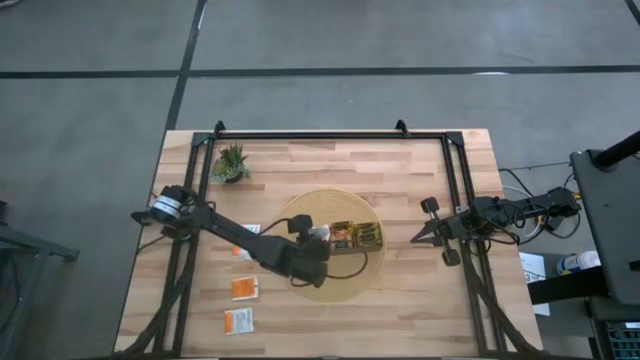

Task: Pick & Place Tea
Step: Put the white tea bag into the left of the wooden organizer

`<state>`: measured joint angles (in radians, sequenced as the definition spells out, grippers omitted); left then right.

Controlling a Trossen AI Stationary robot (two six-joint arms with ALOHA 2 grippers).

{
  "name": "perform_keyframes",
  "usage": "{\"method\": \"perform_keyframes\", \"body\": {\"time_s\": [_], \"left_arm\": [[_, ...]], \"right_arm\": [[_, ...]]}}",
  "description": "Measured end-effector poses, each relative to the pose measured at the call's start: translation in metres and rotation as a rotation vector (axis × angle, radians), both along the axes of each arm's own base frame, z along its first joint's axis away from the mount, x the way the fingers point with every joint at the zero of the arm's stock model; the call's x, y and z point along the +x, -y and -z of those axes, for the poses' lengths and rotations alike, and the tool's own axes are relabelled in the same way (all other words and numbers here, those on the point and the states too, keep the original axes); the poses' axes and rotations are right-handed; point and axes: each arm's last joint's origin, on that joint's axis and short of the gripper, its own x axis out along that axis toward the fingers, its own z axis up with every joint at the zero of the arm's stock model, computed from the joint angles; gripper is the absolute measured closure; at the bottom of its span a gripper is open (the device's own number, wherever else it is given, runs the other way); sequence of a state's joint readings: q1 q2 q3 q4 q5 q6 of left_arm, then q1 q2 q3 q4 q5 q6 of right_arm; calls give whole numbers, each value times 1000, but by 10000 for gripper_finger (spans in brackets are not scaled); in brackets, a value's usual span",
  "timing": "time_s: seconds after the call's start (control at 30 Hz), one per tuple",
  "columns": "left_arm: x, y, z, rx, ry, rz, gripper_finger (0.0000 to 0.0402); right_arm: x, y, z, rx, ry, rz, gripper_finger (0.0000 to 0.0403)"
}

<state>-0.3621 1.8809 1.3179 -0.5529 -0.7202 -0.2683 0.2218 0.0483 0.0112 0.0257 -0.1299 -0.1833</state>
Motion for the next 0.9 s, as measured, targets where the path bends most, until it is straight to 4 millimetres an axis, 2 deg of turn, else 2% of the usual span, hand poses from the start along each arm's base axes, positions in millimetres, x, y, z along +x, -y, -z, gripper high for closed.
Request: {"method": "perform_keyframes", "body": {"time_s": [0.43, 0.63, 0.9], "left_arm": [[-3, -12, 11, -44, -9, -63, 379], [-6, -14, 18, -25, -34, -50, 349], [-3, -13, 16, -33, -2, -41, 293]], "right_arm": [[0, 0, 0, 0, 0, 0, 394], [0, 0, 0, 0, 0, 0, 394], [0, 0, 0, 0, -1, 0, 394]]}}
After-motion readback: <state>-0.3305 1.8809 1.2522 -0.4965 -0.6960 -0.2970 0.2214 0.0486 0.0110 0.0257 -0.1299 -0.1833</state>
